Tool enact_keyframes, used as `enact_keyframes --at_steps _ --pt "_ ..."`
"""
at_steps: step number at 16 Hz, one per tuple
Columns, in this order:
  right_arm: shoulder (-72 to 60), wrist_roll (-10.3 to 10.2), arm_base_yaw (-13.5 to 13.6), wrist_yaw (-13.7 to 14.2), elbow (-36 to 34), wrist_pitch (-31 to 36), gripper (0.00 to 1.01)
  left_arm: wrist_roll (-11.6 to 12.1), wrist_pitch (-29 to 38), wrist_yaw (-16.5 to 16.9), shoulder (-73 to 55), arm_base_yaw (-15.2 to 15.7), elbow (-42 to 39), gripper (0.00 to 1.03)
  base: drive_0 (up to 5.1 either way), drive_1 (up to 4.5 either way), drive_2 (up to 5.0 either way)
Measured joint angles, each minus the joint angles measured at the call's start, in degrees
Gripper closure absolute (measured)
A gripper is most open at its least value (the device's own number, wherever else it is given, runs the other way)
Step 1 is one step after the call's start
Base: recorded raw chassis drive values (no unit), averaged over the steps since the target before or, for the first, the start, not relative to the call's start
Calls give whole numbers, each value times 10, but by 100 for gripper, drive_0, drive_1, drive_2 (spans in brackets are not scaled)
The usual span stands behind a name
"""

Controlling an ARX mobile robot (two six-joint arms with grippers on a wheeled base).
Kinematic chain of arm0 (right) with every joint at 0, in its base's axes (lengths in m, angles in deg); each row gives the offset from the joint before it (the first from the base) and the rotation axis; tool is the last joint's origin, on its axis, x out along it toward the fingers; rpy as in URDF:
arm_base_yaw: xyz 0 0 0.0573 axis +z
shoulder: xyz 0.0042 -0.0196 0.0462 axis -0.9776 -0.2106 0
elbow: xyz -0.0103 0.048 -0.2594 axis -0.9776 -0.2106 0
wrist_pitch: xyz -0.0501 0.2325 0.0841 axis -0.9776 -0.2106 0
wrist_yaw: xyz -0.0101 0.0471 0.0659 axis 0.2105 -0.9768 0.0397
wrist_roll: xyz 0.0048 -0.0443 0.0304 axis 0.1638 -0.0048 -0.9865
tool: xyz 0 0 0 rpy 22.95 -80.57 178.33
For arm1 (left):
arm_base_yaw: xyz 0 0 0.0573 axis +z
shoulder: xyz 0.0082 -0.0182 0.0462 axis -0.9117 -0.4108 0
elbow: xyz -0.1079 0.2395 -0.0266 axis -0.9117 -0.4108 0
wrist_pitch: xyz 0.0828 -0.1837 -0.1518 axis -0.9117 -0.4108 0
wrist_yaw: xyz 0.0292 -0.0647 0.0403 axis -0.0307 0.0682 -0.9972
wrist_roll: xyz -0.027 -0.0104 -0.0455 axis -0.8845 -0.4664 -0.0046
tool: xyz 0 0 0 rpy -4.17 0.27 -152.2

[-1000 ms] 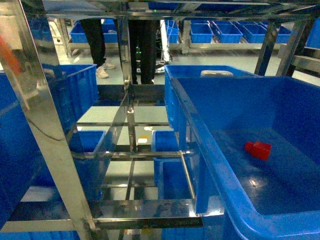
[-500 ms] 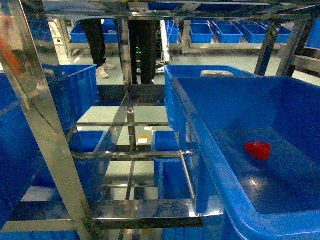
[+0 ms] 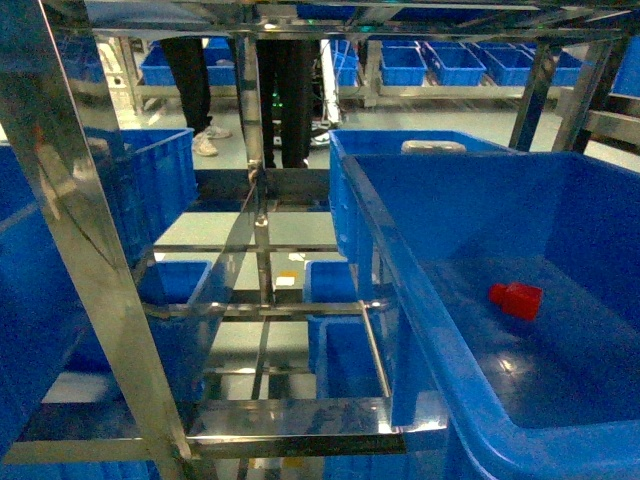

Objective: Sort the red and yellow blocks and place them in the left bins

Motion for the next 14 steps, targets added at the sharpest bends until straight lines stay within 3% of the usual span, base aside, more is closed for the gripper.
enact_keyframes --at_steps 2,5,6,7,10,13,14 --pt "8 2 7 5 -24 7 67 3 5 -14 8 -8 -20 64 0 0 0" --pt "23 4 41 43 -55 14 78 3 9 -57 24 -56 -57 77 0 0 0" --pt "37 6 62 50 -80 22 89 4 14 -60 34 -72 -78 86 0 0 0" --pt "58 9 64 52 -102 35 99 4 24 -64 50 -67 -99 101 0 0 0" --pt "144 8 61 57 -198 43 99 4 37 -67 128 -67 -181 101 0 0 0" --pt "176 8 61 58 -220 32 99 4 31 -67 154 -67 -205 101 0 0 0" --pt "186 8 61 57 -227 27 99 4 -10 -67 183 -67 -205 101 0 0 0"
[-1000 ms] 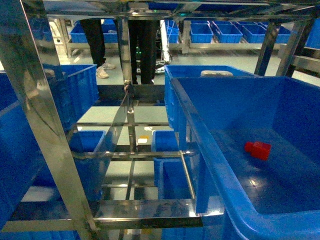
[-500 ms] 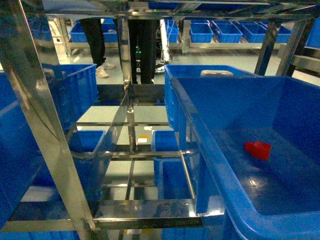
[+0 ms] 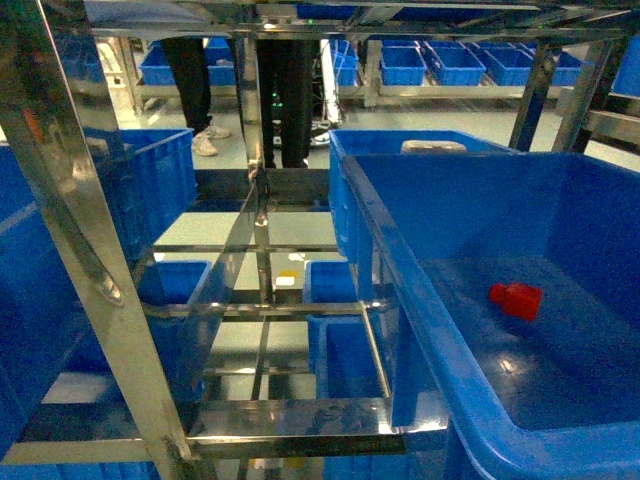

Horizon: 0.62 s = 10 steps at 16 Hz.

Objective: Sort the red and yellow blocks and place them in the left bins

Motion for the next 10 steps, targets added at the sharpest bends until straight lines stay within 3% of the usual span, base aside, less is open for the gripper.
enact_keyframes --at_steps 1,4,6,7,10 --pt "9 0 0 0 -6 -5 99 0 -38 0 45 0 -13 101 0 0 0" --pt "38 0 0 0 -16 -19 99 0 -32 0 59 0 -16 101 0 0 0" --pt "132 0 0 -1 -32 -120 99 1 -35 -4 76 0 -35 101 0 0 0" --pt "141 1 0 0 -30 -96 99 1 -31 1 78 0 -35 101 0 0 0" --pt "141 1 0 0 -32 -105 99 1 -31 1 78 0 -35 101 0 0 0"
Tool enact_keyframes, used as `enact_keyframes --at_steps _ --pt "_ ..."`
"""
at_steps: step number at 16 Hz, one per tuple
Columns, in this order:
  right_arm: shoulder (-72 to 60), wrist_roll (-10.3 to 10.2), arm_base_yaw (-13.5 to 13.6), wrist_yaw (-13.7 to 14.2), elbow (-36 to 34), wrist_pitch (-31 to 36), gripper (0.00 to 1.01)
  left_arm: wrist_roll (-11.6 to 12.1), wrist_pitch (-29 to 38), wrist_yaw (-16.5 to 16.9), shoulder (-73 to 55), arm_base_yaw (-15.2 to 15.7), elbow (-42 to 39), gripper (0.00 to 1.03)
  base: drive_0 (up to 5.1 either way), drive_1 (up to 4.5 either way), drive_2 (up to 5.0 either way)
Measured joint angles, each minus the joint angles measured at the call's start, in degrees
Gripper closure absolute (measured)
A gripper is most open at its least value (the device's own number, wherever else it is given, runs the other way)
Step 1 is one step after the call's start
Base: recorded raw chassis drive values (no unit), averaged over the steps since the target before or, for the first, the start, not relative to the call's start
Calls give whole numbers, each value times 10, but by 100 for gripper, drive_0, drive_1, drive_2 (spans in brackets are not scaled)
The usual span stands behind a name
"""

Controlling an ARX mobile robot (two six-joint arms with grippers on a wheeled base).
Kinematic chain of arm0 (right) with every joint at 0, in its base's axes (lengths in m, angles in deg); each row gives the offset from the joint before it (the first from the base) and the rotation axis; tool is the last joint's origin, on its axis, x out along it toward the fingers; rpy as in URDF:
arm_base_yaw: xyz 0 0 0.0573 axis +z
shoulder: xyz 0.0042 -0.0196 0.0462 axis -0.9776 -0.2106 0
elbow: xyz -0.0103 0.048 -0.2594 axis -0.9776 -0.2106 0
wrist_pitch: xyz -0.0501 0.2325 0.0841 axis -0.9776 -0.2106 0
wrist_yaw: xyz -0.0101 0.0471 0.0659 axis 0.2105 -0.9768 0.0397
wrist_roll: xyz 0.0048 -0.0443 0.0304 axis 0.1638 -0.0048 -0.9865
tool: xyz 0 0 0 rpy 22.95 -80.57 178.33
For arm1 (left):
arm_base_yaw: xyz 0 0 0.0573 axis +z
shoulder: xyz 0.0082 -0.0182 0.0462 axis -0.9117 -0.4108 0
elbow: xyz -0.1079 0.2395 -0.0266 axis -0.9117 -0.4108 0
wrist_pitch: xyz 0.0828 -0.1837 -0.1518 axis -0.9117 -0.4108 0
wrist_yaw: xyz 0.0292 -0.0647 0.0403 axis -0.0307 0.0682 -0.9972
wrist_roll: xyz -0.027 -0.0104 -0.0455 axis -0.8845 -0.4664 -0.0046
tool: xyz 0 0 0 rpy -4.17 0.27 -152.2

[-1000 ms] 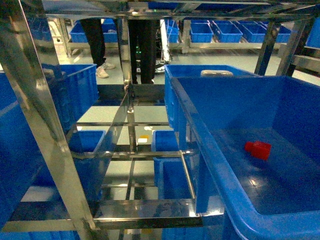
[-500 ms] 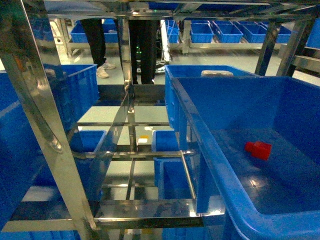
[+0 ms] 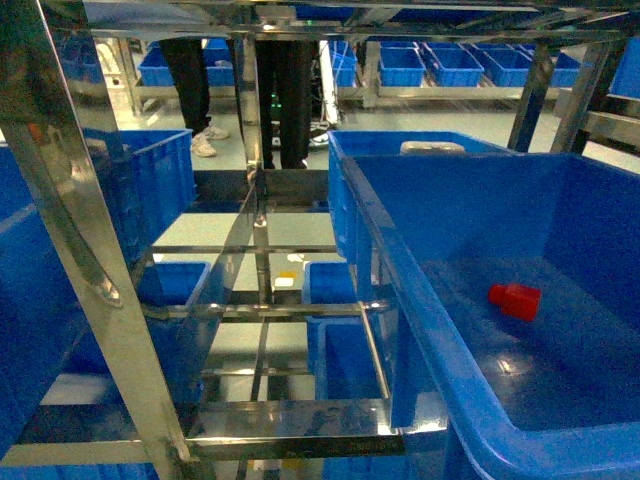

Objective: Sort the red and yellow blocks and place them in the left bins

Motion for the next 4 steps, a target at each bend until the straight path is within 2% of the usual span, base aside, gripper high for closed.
enact_keyframes --at_steps 3,4 --pt "0 0 0 0 0 -1 99 0 1 0 0 0 0 101 0 0 0" --pt "0 0 0 0 0 -1 96 0 1 0 0 0 0 101 0 0 0"
